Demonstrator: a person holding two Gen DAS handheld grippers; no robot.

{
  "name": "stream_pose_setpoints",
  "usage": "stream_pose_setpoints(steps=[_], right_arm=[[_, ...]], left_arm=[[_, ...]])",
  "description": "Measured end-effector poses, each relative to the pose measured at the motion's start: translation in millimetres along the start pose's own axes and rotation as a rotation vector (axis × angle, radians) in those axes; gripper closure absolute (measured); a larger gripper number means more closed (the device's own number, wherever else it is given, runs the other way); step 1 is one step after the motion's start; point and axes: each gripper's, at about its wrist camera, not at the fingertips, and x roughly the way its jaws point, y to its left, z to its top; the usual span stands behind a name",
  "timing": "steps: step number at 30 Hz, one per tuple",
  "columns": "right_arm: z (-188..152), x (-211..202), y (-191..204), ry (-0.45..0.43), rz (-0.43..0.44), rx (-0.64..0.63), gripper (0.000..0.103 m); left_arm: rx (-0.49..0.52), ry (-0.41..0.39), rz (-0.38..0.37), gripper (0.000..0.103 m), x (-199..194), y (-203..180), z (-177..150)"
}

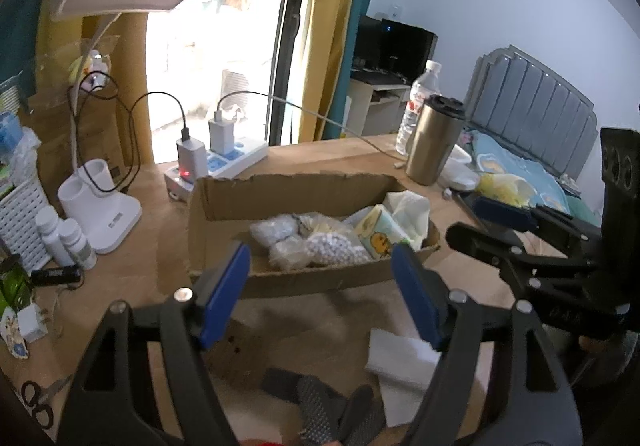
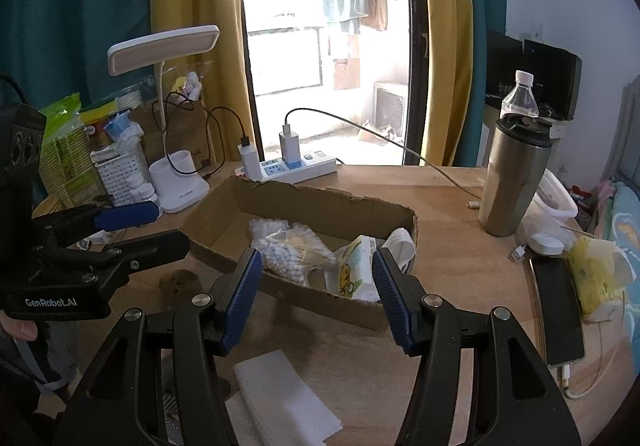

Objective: Organize soft objects
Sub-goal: 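Move both tools back from the box toward the towel and plush ball, then grasp the white folded towel with the right tool while the left tool grasps the red Spider-Man ball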

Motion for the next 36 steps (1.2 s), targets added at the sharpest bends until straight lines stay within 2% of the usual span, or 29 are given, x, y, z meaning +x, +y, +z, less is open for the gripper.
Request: stream_pose_setpoints(steps=[23,36], right_arm=[[-33.4,-29.0,28.5,0.03,-0.005,-0.03,0.042],[-57.7,-33.9,44.6,0.058,0.005,-0.04,0.042]], left_arm=[[-0.023,-0.008,-0.027,0.028,-39.5,-0.4,-39.5],[-0.036,-0.001,-0.014,0.028,-56.1,6.0,-66.8]])
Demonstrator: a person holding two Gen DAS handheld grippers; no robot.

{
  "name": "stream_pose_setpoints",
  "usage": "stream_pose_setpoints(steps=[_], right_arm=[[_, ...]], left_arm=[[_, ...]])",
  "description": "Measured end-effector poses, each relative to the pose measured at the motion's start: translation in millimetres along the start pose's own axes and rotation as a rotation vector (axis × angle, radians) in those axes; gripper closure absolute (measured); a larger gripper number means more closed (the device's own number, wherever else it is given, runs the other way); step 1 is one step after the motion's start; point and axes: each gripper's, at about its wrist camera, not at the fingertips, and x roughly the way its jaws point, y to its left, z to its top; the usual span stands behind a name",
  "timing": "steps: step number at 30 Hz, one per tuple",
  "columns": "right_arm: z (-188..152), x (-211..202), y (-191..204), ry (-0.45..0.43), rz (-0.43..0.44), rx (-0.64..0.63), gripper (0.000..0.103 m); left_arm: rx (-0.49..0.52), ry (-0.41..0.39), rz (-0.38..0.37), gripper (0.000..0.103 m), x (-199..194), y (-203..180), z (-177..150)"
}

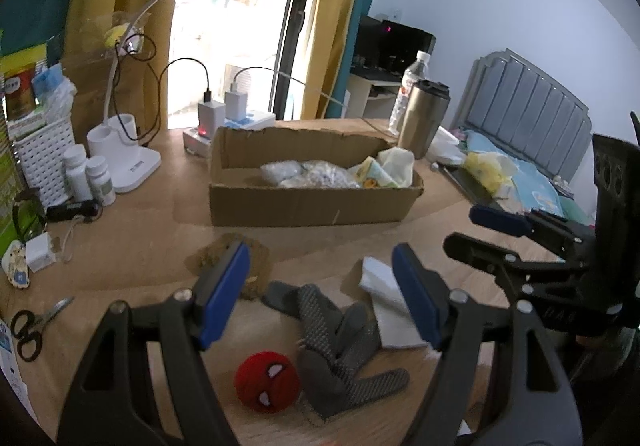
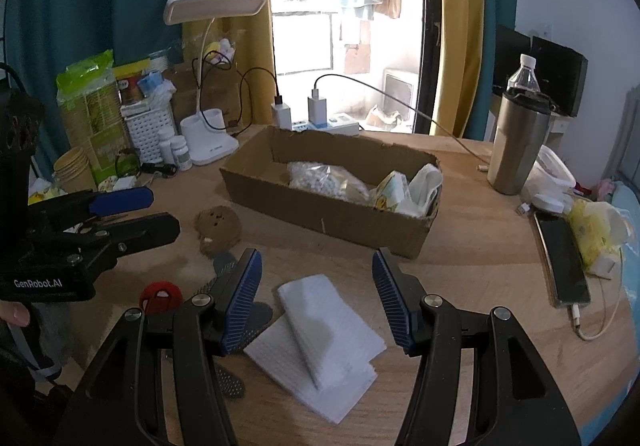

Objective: Organize soft objects
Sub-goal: 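Grasp the white folded towel with the right tool while the left tool grasps the red Spider-Man ball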

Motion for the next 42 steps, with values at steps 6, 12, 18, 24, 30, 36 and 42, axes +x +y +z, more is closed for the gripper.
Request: stream_pose_setpoints(steps=[6,12,18,24,30,36,42], right_arm=[[-13.7,4.2,3.7,0.026,0.001,0.002,0.042],[-26.1,11.2,1.5,0.05,-0.001,0.021,0.042],[-35.3,19.4,-0.5,0.074,0.001,0.031,0.042],[-43.7,32.0,-4.8,0.108,-0.001,0.049,0.042],[-50.0,43.9,-8.6,0.139,0.001,0.064,0.042],[-53.4,54.8,-12.4,0.162,-0.005,0.077,0.042],[-55.9,62.4,-14.0,0.182,-0.015,0.085,0.042]], left_arm=[[-0.005,0.006,0.013,0.028,-1.5,4.2,-13.0],[-0.013,0.043,0.023,0.028,5.0,10.5,-28.4],[-0.007,0.063,0.031,0.028,9.0,13.2,-39.1],[-0.007,0.089,0.036,0.028,15.3,15.9,-47.3],[-0.013,0.12,0.046,0.028,23.5,20.6,-54.5],[-0.026,0.148,0.064,0.028,27.7,29.1,-61.6],[-0.038,0.168,0.112,0.028,22.9,37.6,-67.8]])
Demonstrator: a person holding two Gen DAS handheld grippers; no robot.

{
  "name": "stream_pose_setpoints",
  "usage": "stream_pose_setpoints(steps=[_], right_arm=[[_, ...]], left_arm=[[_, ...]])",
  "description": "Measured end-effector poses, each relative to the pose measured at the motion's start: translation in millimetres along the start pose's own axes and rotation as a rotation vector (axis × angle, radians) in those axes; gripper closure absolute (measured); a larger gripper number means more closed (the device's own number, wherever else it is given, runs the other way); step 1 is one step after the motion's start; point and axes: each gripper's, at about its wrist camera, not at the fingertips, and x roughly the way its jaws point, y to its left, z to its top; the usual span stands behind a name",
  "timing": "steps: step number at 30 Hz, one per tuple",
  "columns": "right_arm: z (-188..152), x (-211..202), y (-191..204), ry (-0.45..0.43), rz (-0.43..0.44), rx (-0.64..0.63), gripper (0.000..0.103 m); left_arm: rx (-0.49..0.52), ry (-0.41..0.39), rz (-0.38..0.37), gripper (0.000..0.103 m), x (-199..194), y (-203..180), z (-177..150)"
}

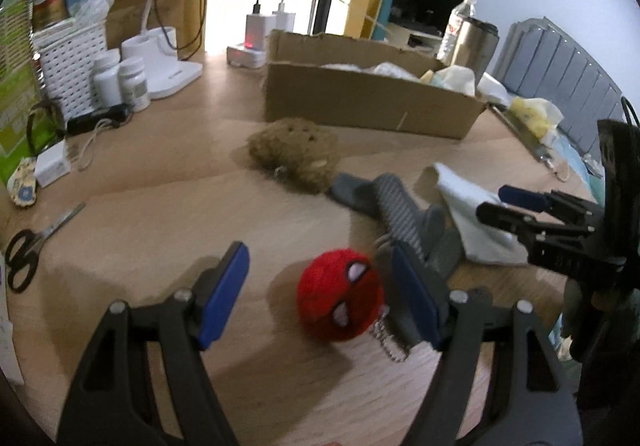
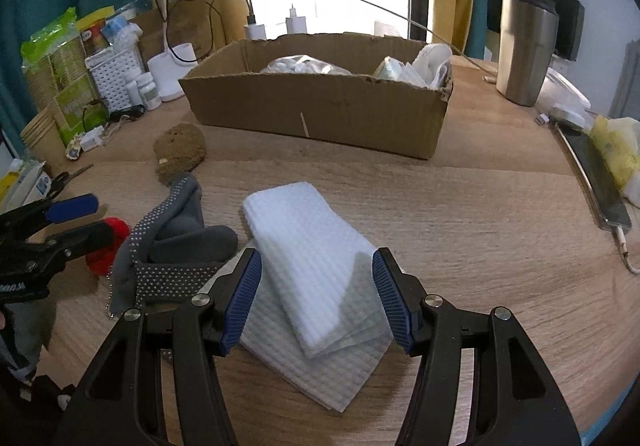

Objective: Organize soft objects
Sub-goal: 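Grasp the white folded towel with the right tool while the left tool grasps the red Spider-Man ball, then carry the white towel and Spider-Man ball over the cardboard box with both tools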

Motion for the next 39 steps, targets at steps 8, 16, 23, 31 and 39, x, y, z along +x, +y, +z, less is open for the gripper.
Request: stream_pose_setpoints(steps=[8,16,23,31,39], right_arm=[[-2.2,6.2,0.9,0.023,-0.024,-0.002,0.042],[-4.2,7.7,8.8,0.023,-0.062,-0.049,0.044],[-6.0,7.2,15.0,0.017,-0.048,-0.083,0.061],[-4.7,4.6,14.3,0.015,-0.029,-0.077,0.088],[7.3,-10.4,8.3,-0.032,-0.019,-0.065,0.089]], left_arm=[[0.011,0.041,0.058,0.028,7.3,4.2,-10.4],[0.033,0.053,0.049,0.029,11.1,2.0,-11.0],[0.072,0.055,0.039,0.055,12.0,-4.9,-12.3],[0.086,0.054,0.017,0.058,9.9,-7.9,-13.7],[0.095,0.032,-0.007,0.058,4.2,-12.7,-7.1]])
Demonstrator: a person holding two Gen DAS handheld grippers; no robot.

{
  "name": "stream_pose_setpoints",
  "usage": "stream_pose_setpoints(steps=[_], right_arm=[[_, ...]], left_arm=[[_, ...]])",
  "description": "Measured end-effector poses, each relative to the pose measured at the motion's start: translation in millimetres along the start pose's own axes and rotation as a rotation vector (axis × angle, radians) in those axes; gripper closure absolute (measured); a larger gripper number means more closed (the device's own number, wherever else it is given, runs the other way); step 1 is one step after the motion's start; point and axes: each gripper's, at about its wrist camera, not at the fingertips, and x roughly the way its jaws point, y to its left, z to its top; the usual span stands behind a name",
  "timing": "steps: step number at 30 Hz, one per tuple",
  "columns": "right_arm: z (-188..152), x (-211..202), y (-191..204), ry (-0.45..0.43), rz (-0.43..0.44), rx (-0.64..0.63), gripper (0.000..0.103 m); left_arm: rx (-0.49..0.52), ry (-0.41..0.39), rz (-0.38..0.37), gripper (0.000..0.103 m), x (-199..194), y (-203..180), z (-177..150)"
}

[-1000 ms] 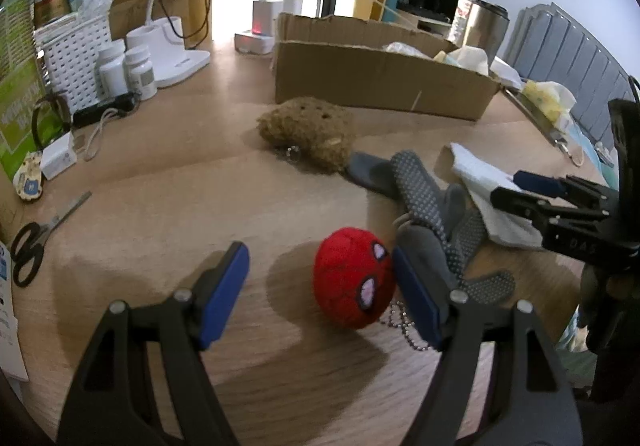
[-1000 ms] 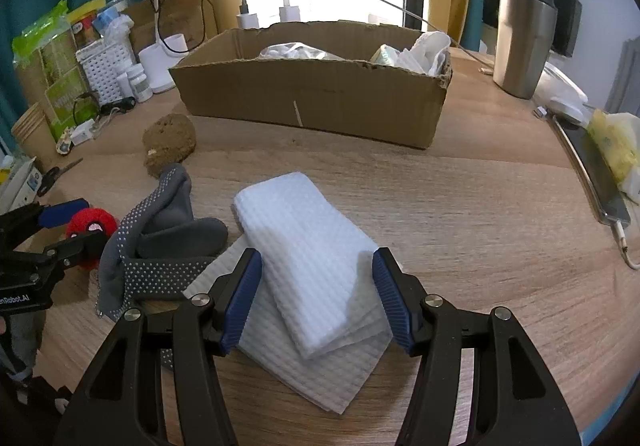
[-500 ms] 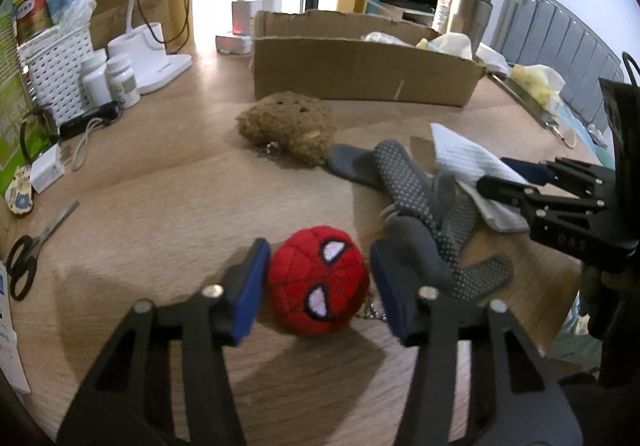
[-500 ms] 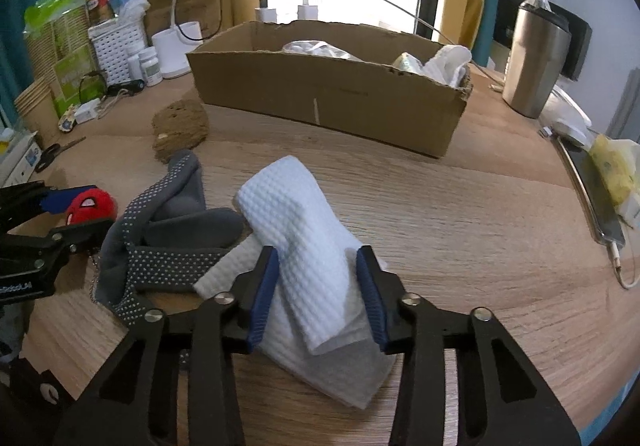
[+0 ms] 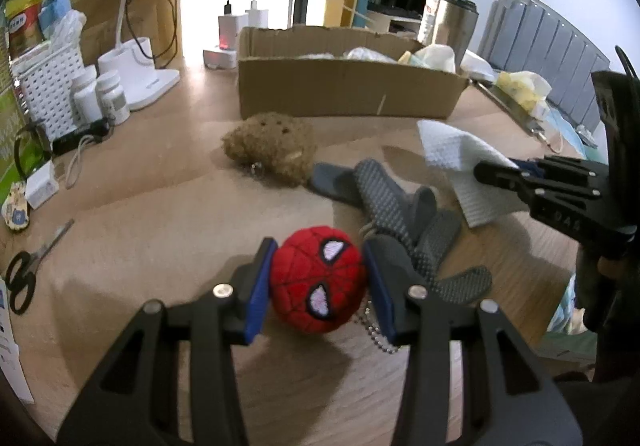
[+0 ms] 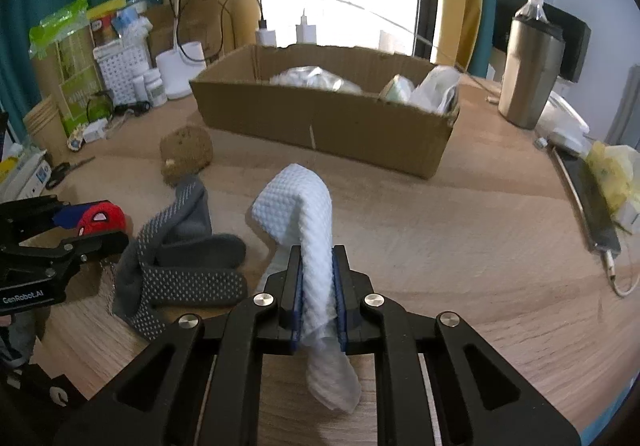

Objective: Organize soft objects
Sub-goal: 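Carry the white towel and Spider-Man ball over the cardboard box with both tools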

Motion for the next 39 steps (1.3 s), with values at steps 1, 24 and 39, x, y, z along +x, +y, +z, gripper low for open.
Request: stream_pose_setpoints(steps=[1,24,39], right_arm=[[2.0,-1.7,-0.9,-0.008,0.002,0.002,0.089],[46.8,-17.5,-9.3,-0.104,0.017,0.002,0.089],[73.5,-24.5,-18.5,-0.148,-0.004,0.012,0.089]], left_arm=[[0.0,-0.005,0.0,0.058,-0.7,0.3,1.7],[0.043,-0.081,-0.059,0.058,-11.3,-4.9,50.9],[0.044,-0.124,-0.079,0.058,-13.6,2.8,82.5]])
